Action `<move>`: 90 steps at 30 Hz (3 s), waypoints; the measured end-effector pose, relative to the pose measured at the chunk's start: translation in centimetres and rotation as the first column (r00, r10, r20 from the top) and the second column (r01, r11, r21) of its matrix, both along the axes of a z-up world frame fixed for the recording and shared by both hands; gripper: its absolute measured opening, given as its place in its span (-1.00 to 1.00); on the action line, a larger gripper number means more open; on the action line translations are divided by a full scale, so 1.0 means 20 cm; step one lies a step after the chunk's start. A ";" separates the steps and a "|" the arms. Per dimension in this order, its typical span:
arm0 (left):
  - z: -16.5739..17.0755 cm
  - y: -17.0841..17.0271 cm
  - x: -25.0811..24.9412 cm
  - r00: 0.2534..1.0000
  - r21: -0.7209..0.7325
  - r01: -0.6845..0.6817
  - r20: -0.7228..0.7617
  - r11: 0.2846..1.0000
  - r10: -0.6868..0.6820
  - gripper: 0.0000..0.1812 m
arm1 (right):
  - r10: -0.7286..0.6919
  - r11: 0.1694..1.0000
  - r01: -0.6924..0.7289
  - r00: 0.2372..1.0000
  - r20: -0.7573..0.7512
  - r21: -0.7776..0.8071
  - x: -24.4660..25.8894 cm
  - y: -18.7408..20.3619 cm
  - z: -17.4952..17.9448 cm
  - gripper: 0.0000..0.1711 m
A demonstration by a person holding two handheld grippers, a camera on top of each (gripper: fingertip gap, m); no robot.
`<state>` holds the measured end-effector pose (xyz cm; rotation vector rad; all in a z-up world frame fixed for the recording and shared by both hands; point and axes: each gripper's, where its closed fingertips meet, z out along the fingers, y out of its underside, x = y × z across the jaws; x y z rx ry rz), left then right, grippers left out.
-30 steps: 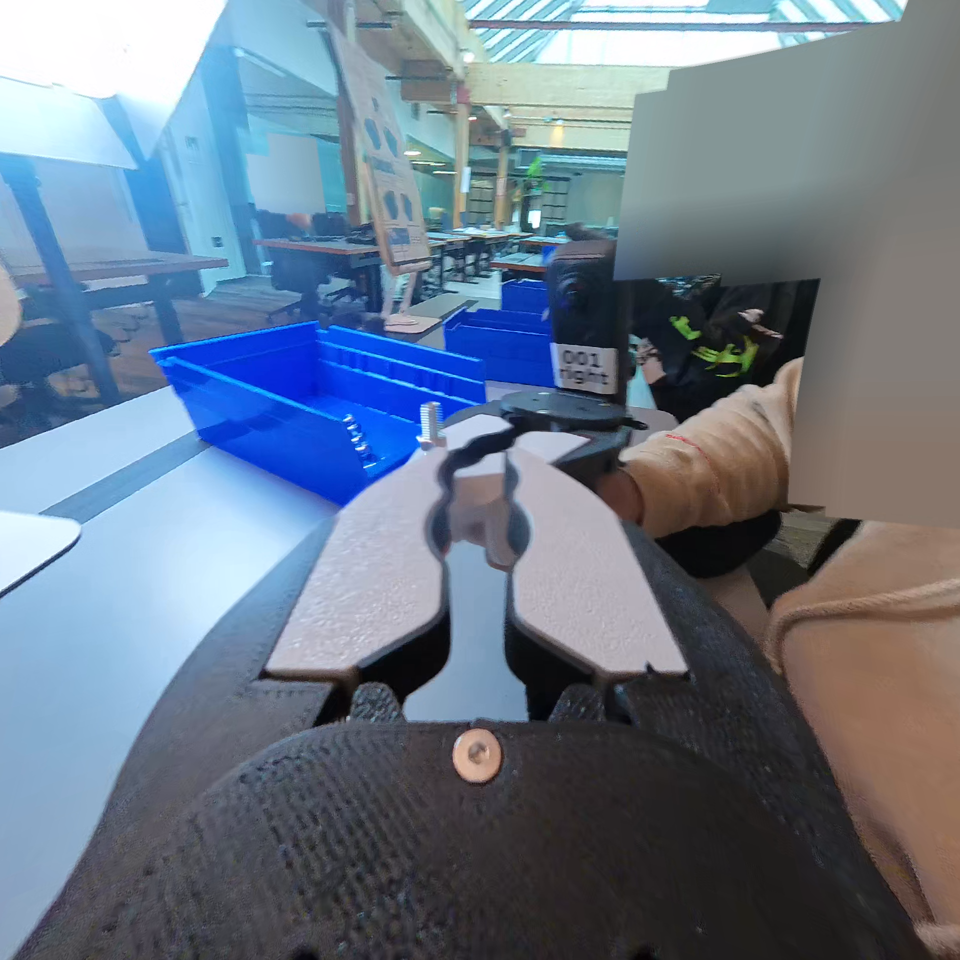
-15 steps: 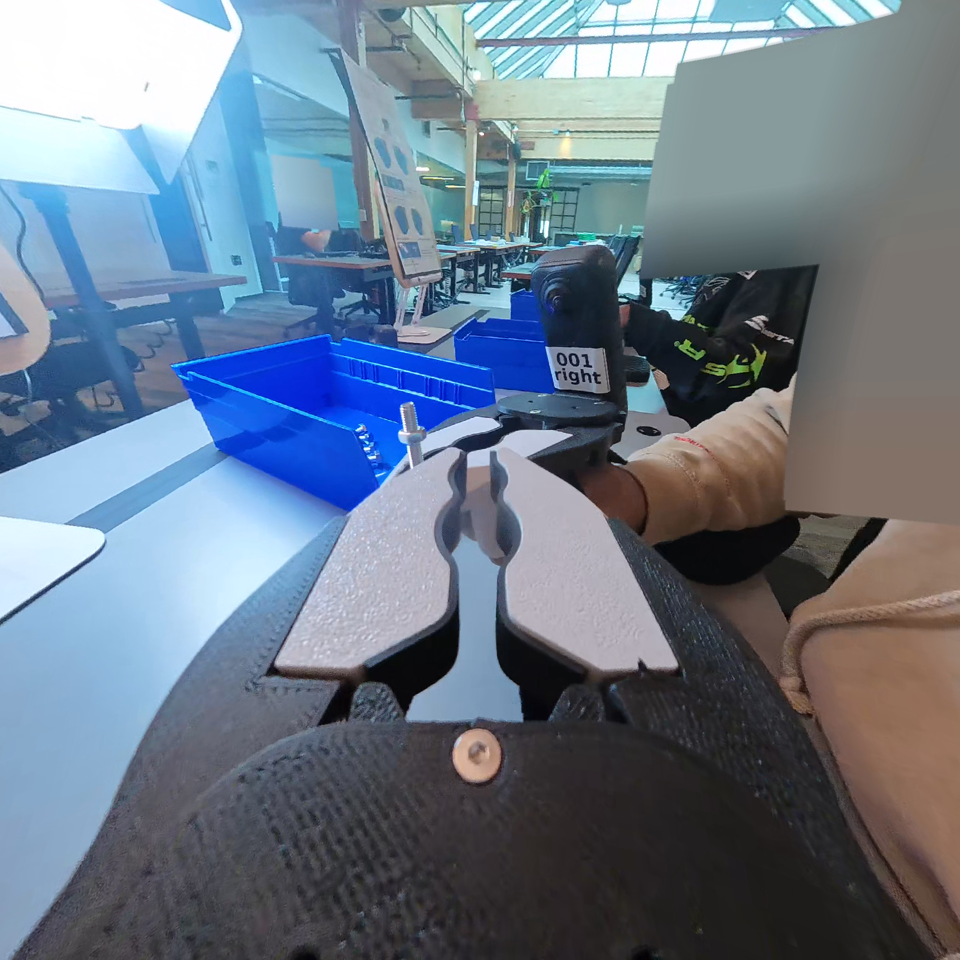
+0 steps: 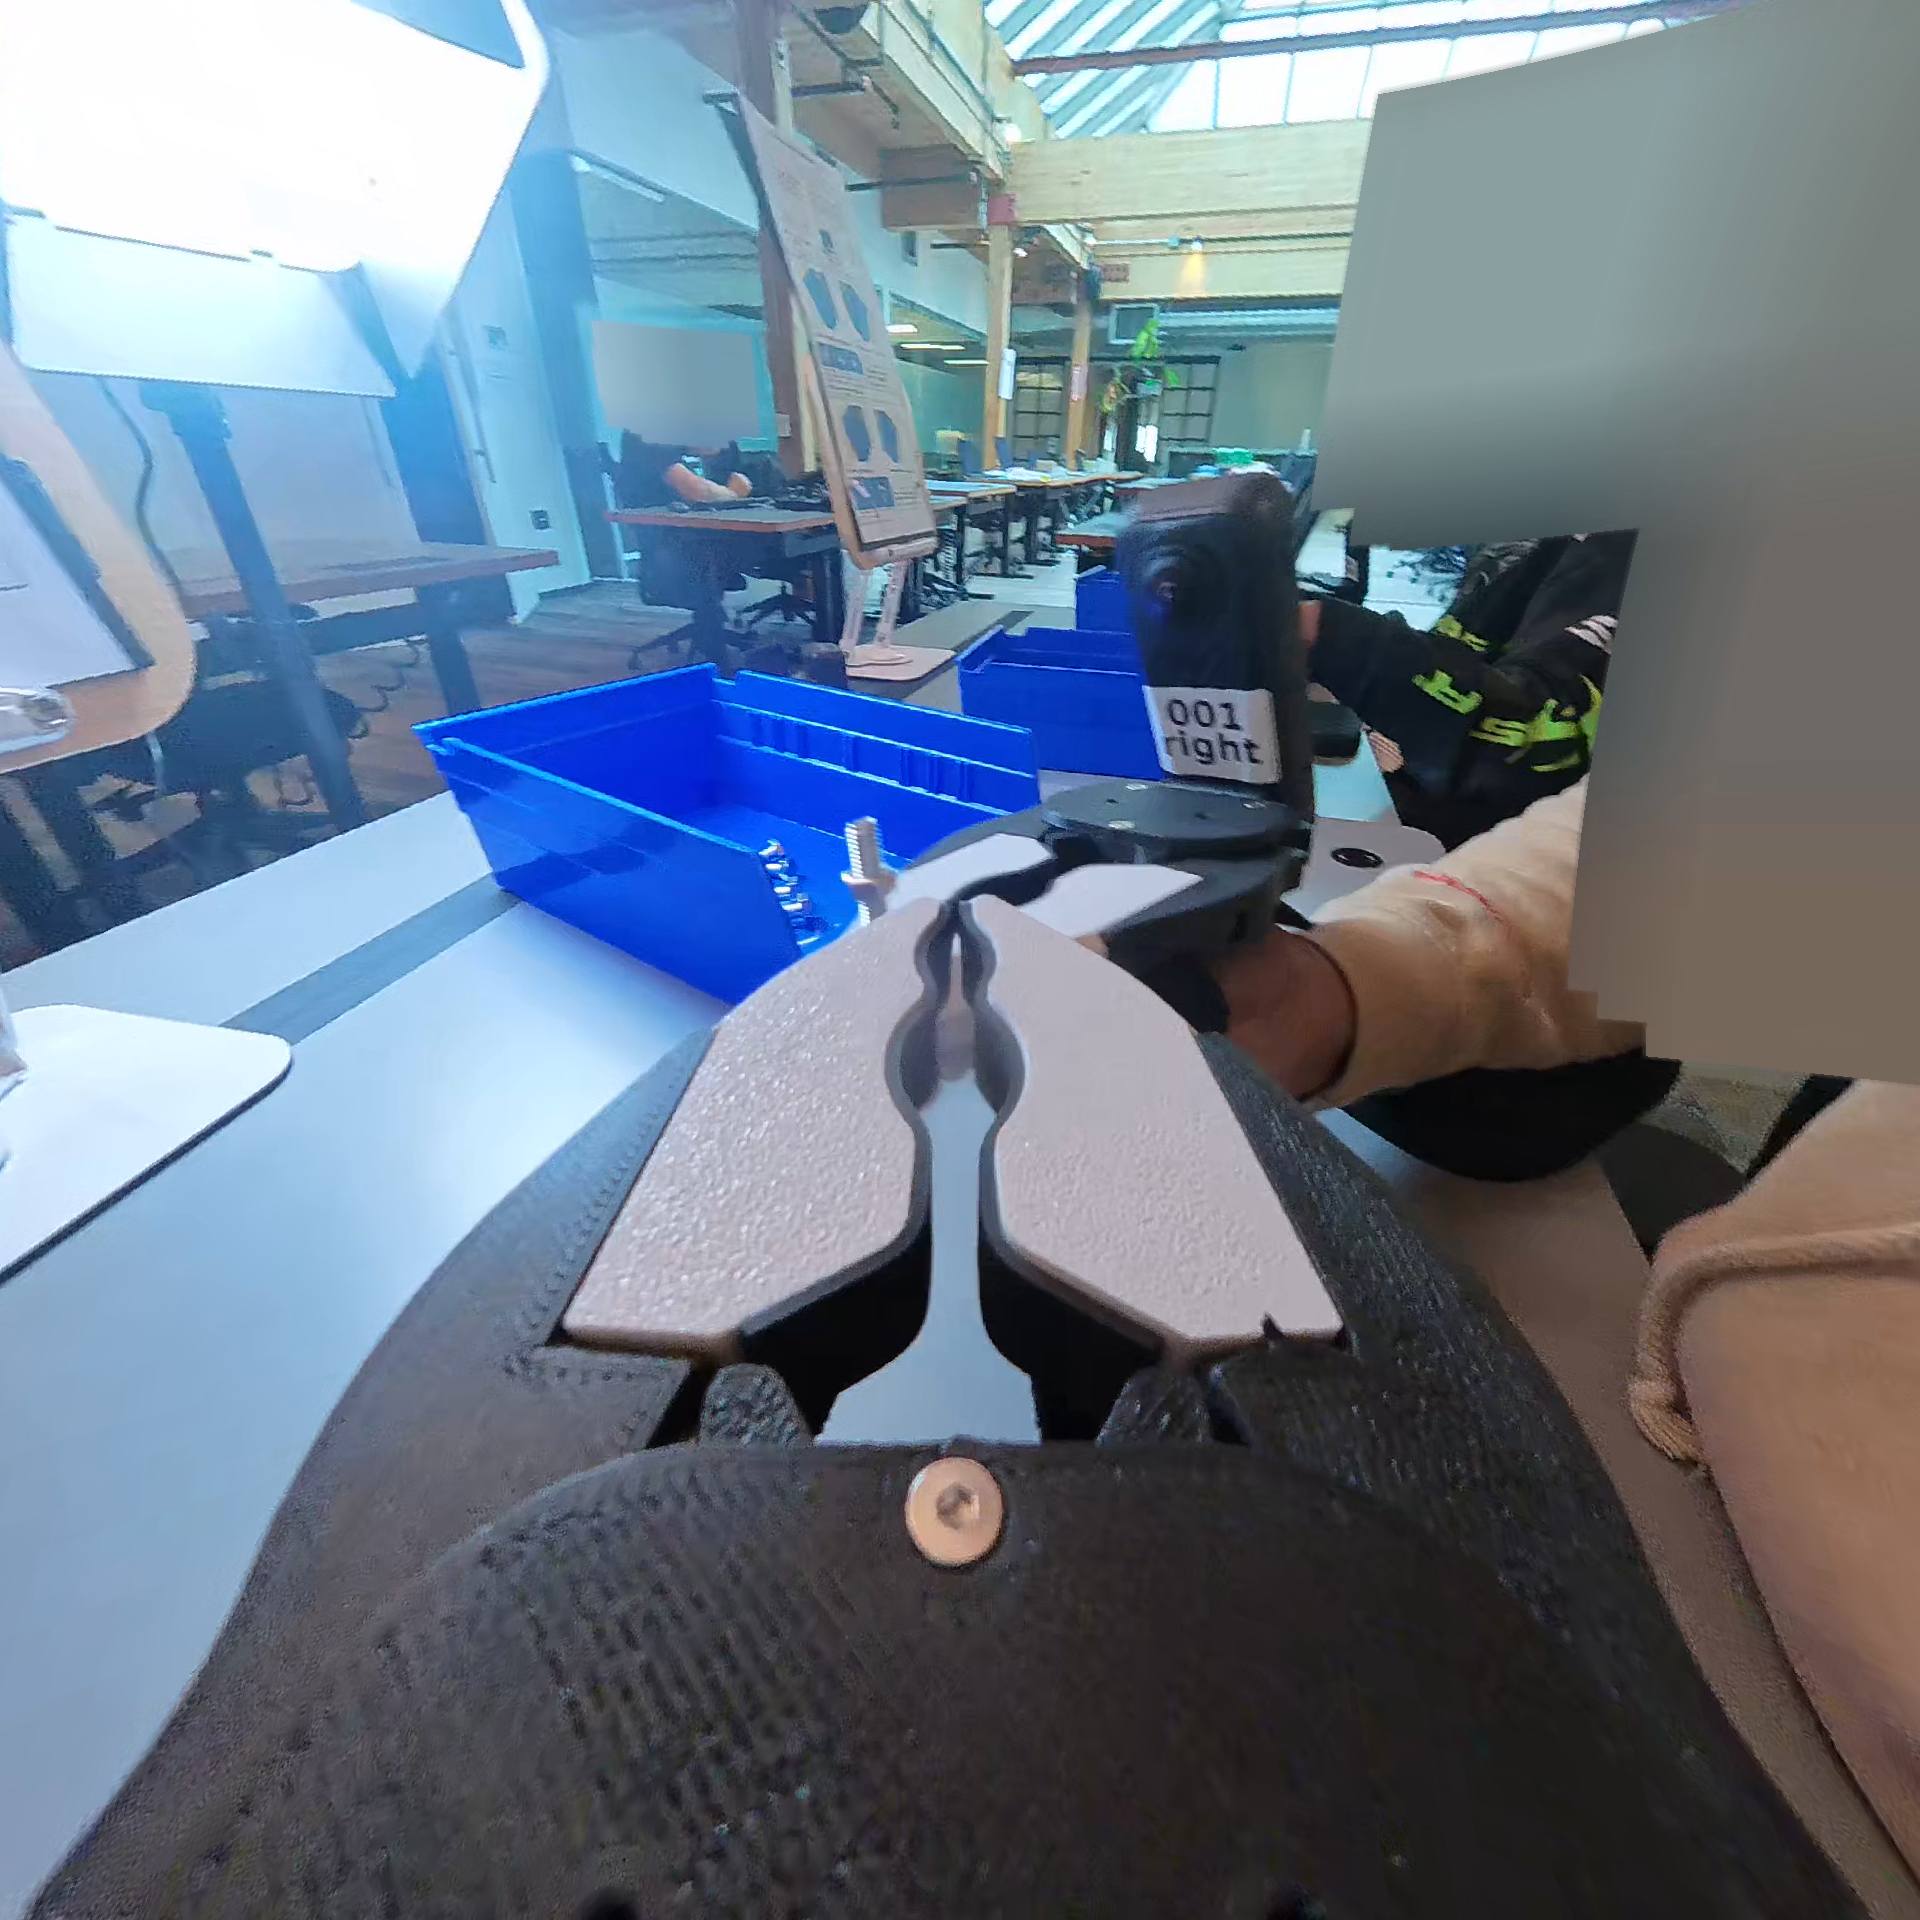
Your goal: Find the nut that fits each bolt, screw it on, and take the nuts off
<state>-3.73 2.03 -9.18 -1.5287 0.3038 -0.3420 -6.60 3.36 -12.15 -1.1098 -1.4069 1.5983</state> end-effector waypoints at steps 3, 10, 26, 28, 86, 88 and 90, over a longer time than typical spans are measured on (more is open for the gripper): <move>-0.02 0.04 -0.04 0.998 -0.034 -0.052 0.028 0.998 0.053 -0.74 | 0.036 0.999 -0.036 0.999 0.005 0.024 0.00 -0.06 -0.02 -0.88; 0.00 -0.02 0.05 0.998 -0.015 0.055 -0.010 0.998 -0.055 -0.98 | 0.002 1.000 -0.003 1.000 0.019 0.001 -0.01 -0.01 -0.02 -0.88; -0.08 0.04 -0.04 0.999 -0.092 -0.050 -0.009 0.995 0.049 -0.89 | 0.079 0.994 -0.085 0.994 0.080 0.074 0.00 -0.11 -0.07 -0.89; -0.07 0.04 -0.04 0.999 -0.090 -0.050 0.014 0.995 0.052 -0.89 | 0.076 0.995 -0.081 0.994 0.076 0.065 0.00 -0.11 -0.06 -0.89; -0.12 0.04 -0.02 0.998 -0.121 0.013 0.056 0.993 -0.007 -0.61 | 0.036 0.990 -0.065 0.974 0.223 0.126 -0.02 -0.08 -0.14 -0.89; -0.11 0.02 -0.03 0.999 -0.124 0.004 0.042 0.992 0.001 -0.65 | 0.023 0.992 -0.051 0.975 0.223 0.116 -0.03 -0.05 -0.13 -0.89; -0.08 -0.01 -0.01 0.997 -0.098 0.048 0.061 0.994 -0.043 -0.87 | 0.003 0.993 -0.029 0.975 0.222 0.111 -0.03 -0.02 -0.13 -0.89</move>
